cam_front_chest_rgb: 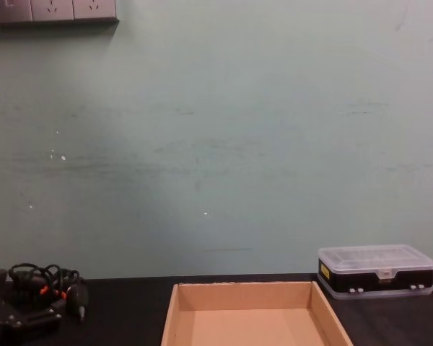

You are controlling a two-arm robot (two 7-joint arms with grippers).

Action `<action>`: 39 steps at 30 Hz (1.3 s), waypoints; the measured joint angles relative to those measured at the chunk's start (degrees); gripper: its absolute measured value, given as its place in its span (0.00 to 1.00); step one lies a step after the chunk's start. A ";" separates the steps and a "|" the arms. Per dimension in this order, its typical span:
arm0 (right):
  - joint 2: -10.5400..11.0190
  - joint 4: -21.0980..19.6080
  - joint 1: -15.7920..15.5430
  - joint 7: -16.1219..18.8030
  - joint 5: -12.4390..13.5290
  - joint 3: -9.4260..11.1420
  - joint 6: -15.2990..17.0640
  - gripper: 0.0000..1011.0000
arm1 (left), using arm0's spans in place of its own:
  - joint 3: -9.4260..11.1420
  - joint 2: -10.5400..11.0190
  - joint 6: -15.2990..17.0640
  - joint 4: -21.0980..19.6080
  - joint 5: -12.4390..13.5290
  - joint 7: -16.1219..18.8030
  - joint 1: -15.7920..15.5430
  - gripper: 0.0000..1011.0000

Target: Use one hand to pick up the angle iron from the table and place it into the box.

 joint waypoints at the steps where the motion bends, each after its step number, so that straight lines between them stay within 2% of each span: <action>1: -0.18 0.19 0.15 0.05 -0.26 -0.06 0.11 0.99 | 0.00 0.00 0.00 0.00 0.00 0.00 0.00 1.00; 13: -3.42 3.72 3.09 1.29 -2.95 -1.46 0.93 0.99 | 0.00 0.00 0.00 0.00 0.01 0.00 0.00 1.00; 24: -3.27 3.54 2.92 1.29 -2.94 -1.41 0.97 0.99 | 0.00 0.00 0.00 0.00 0.01 0.00 0.00 1.00; 28: -3.19 3.45 2.86 1.26 -2.89 -1.37 0.97 0.94 | 0.00 0.00 0.00 0.00 0.01 0.00 0.00 1.00; 35: -3.11 3.35 2.79 1.20 -2.79 -1.32 0.96 0.73 | 0.00 0.00 0.00 0.00 0.01 0.00 0.00 1.00; 37: -3.10 3.33 2.78 1.20 -2.78 -1.32 0.96 0.70 | 0.00 0.00 0.00 0.00 0.01 0.00 0.00 1.00; 39: -3.09 3.32 2.77 1.19 -2.77 -1.30 0.96 0.62 | 0.00 0.00 0.00 0.00 0.01 0.00 0.00 1.00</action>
